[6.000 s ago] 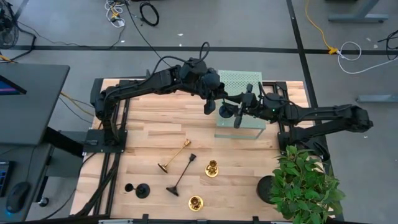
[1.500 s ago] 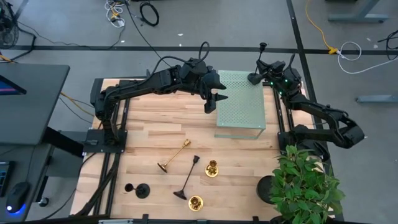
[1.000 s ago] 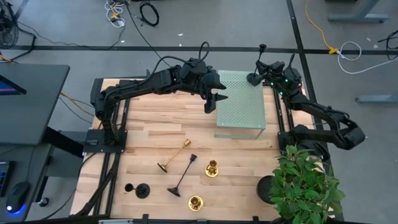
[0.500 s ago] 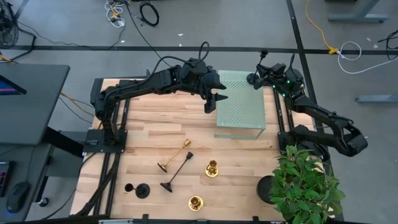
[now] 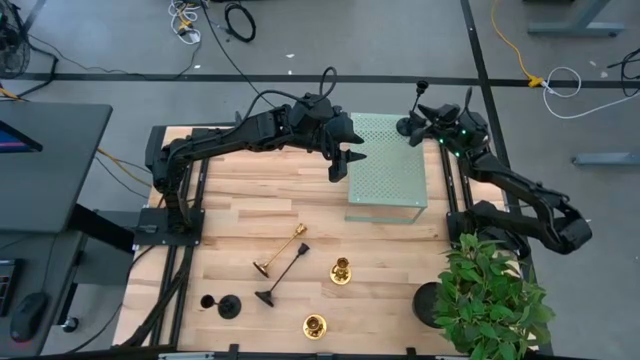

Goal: Pick & Place candle stick holders
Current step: Put the left light brown candle holder on the shelf

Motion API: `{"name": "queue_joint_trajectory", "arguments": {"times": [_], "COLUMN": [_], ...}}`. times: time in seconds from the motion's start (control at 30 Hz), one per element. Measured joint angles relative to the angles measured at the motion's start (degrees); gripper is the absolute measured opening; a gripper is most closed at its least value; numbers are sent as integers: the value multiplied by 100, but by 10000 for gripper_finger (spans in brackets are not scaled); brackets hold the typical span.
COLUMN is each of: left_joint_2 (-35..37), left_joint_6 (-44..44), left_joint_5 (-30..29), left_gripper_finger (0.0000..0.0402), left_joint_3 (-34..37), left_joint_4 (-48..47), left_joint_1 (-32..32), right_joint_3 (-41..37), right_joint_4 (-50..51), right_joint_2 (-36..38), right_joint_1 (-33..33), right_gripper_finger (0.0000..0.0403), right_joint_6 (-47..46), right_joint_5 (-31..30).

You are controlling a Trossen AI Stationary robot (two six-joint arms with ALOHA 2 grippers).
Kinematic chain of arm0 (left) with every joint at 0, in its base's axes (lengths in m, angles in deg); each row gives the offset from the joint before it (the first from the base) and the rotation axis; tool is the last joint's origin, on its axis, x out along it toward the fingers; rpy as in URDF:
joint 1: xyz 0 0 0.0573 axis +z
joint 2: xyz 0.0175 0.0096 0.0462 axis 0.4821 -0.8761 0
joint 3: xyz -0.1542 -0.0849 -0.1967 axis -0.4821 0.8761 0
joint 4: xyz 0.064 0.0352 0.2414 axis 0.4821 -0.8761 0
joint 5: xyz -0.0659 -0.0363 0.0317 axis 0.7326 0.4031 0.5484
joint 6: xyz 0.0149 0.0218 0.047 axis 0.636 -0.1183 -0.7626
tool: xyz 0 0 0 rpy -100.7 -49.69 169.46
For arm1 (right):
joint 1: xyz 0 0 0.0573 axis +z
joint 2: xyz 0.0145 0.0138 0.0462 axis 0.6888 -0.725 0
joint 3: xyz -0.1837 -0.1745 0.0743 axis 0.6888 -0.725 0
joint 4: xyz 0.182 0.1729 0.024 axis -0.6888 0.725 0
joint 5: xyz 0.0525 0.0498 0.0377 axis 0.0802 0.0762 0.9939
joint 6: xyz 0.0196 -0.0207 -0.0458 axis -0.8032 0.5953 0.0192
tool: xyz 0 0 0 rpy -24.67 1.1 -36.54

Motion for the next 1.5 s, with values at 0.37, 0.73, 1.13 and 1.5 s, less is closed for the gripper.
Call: {"name": "queue_joint_trajectory", "arguments": {"times": [0.37, 0.73, 1.13, 1.5], "left_joint_2": [0, 3, 90, 87], "left_joint_6": [-4, -59, -262, -171], "left_joint_5": [0, 0, 61, 57], "left_gripper_finger": [190, 190, 190, 190], "left_joint_3": [2, 2, 4, 4], "left_joint_4": [-40, -274, -1589, -2651], "left_joint_1": [7, 7, -110, -525], "right_joint_3": [9, 11, 13, 13], "right_joint_4": [1040, 1899, 2278, 2192], "right_joint_2": [847, 1967, 2528, 2526], "right_joint_1": [47, 683, 1782, 3202], "right_gripper_finger": [239, 219, 212, 212], "right_joint_6": [66, -59, -444, -548], "right_joint_5": [326, 980, 1581, 1570]}}
